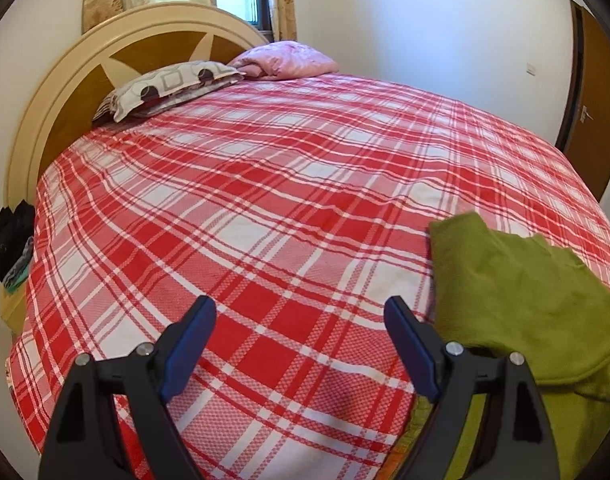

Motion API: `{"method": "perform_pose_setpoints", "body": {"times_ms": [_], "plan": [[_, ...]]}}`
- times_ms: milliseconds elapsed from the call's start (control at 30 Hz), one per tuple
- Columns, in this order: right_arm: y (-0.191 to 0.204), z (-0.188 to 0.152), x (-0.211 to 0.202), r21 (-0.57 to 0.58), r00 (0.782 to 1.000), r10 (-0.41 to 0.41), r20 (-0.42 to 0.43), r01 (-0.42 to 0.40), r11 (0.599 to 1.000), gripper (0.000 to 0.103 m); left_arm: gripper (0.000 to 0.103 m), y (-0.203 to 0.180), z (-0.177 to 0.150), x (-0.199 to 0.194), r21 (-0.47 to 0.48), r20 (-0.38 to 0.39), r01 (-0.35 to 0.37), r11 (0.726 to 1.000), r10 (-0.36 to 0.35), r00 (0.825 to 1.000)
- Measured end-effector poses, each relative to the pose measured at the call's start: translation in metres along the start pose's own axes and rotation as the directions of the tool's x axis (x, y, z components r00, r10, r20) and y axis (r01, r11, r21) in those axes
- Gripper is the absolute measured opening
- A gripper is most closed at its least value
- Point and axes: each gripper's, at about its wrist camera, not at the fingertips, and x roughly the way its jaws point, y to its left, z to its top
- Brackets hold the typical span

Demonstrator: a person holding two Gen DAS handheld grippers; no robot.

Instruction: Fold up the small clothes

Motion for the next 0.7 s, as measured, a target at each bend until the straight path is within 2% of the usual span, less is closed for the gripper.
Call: {"method": "perform_pose_setpoints", "body": {"times_ms": [100,167,200,267,367,467,500,533,567,600,700], "plan": [[-0.009,-0.01,0.014,-0.109,0.995,-0.097,-0.026,0.093,0.99,0.007,0.089,-0.009,0.001,0.003,0.008,-0.004,0.003,1.0,-0.003,1.0],[-0.014,-0.022,0.03,-0.151,0.989,-0.132,-0.063,0.121,0.981,0.008,0.088,-0.018,0.002,0.005,0.015,-0.006,0.008,1.0,-0.008,1.0],[-0.016,-0.028,0.038,-0.148,0.987,-0.138,-0.077,0.126,0.981,0.008,0.088,-0.025,0.003,0.006,0.026,-0.008,0.017,1.0,-0.017,1.0],[-0.02,-0.034,0.041,-0.128,0.992,-0.123,-0.04,0.117,0.985,0.009,0.088,-0.045,0.003,0.009,0.071,-0.015,0.038,0.997,-0.037,0.999],[-0.024,-0.031,0.036,-0.095,0.992,-0.108,-0.058,0.102,0.99,0.011,0.088,-0.075,0.0,0.013,0.139,-0.01,0.033,0.99,-0.032,0.999],[-0.034,-0.034,0.021,-0.057,0.992,-0.105,-0.071,0.101,0.993,0.012,0.088,-0.099,-0.007,0.022,0.182,-0.04,0.045,0.982,-0.039,0.998],[-0.04,-0.036,0.009,-0.021,0.99,-0.131,-0.052,0.13,0.991,0.013,0.088,-0.105,-0.01,0.025,0.196,-0.051,0.046,0.98,-0.036,0.998],[-0.047,-0.038,-0.006,0.016,0.974,-0.225,-0.016,0.225,0.974,0.014,0.088,-0.109,-0.013,0.028,0.212,-0.057,0.04,0.976,-0.029,0.998],[-0.049,-0.039,-0.015,0.027,0.945,-0.328,0.001,0.327,0.944,0.014,0.088,-0.11,-0.016,0.029,0.225,-0.058,0.031,0.974,-0.019,0.998],[-0.049,-0.04,-0.025,0.042,0.925,-0.379,0.03,0.378,0.925,0.014,0.088,-0.11,-0.018,0.031,0.232,-0.059,0.024,0.973,-0.01,0.998],[-0.044,-0.042,-0.04,0.058,0.962,-0.263,0.076,0.259,0.964,0.014,0.09,-0.104,-0.02,0.039,0.221,-0.084,0.005,0.975,0.014,0.996]]}}
